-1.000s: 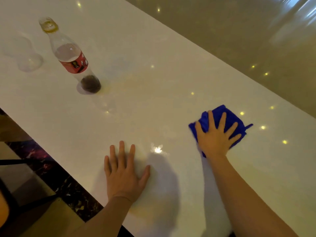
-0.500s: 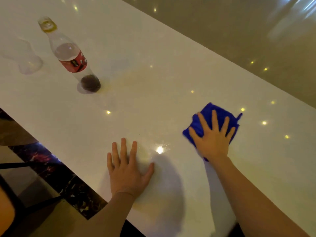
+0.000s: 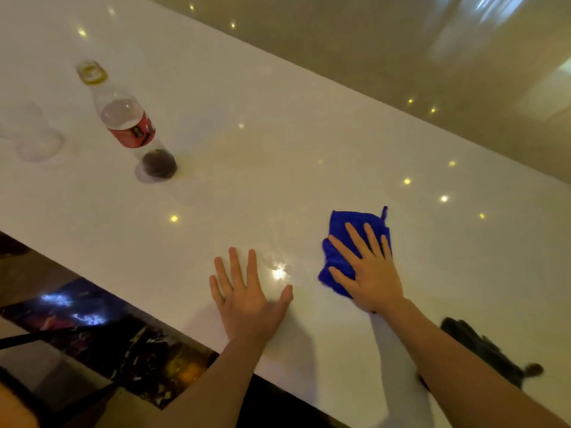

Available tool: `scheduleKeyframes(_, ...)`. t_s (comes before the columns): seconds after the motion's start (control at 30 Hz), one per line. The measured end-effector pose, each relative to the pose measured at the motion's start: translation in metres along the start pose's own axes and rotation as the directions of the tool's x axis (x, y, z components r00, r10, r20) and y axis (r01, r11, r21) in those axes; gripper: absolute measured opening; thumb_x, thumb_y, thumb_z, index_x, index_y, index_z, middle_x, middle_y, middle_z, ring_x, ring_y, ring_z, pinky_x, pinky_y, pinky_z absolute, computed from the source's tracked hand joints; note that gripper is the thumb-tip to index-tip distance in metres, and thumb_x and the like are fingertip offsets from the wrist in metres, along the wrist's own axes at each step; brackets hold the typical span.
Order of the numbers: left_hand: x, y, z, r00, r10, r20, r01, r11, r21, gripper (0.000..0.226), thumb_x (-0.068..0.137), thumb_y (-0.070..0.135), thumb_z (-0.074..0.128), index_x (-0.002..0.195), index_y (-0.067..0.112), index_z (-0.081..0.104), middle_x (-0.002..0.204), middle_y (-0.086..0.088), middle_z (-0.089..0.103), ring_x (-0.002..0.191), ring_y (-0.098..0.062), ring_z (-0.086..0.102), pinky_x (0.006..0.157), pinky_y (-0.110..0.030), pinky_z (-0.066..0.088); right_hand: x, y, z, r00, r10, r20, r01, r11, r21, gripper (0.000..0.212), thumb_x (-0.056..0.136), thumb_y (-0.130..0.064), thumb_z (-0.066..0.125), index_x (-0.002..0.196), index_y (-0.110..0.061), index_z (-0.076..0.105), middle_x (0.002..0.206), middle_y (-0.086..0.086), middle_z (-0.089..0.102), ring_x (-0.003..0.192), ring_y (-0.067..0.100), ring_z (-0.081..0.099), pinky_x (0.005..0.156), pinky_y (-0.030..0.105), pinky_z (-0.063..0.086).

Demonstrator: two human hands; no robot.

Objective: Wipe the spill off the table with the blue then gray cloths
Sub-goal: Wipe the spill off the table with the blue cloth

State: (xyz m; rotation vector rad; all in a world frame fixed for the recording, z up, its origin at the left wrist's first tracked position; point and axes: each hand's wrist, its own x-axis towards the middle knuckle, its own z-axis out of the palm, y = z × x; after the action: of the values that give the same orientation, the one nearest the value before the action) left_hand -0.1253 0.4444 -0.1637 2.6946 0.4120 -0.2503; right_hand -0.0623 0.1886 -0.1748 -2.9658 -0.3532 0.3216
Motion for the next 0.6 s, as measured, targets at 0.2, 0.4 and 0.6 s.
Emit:
scheduleKeyframes(0.2,0.022,-0.022,-0.048,0.991,-0.134,-0.032,0.100,0.859,-0.502,0.058,0.090,0.053,0.045,0.135,0.017,0.053,0.150,-0.008,0.043,0.138,-0.028,0.035,0.117,-0.051,0.025,0.032,-0.126,0.001,0.815,0.578,0.032,-0.570,0.793,0.213,0.069,0.101,-0.064,0.024,0.162,-0.039,0.005,0.172,0.003,-0.002,0.156,0.038,-0.007,0.125,0.060,-0.003)
scheduleKeyframes(0.4,0.069,-0.047,-0.075,0.990,-0.139,-0.024,0.109,0.864,-0.491,0.042,0.099,0.035,0.050,0.131,0.008,0.053,0.141,-0.015,0.045,0.130,-0.031,0.044,0.107,-0.040,0.039,0.012,-0.198,0.030,0.967,-0.239,0.091,0.230,0.968,0.097,0.068,0.098,-0.069,0.024,0.160,-0.046,0.010,0.171,-0.006,-0.002,0.157,0.031,-0.012,0.124,0.057,-0.014)
scheduleKeyframes(0.6,0.053,-0.016,-0.068,0.972,0.115,0.203,-0.030,0.924,-0.380,0.043,0.096,0.036,0.055,0.131,0.011,0.054,0.136,-0.010,0.050,0.120,-0.028,0.055,0.098,-0.037,0.044,-0.065,-0.095,0.008,0.940,0.309,0.146,-0.328,0.936,0.127,0.075,0.092,-0.078,0.027,0.154,-0.055,-0.009,0.167,-0.009,-0.017,0.155,0.035,-0.018,0.124,0.061,-0.005)
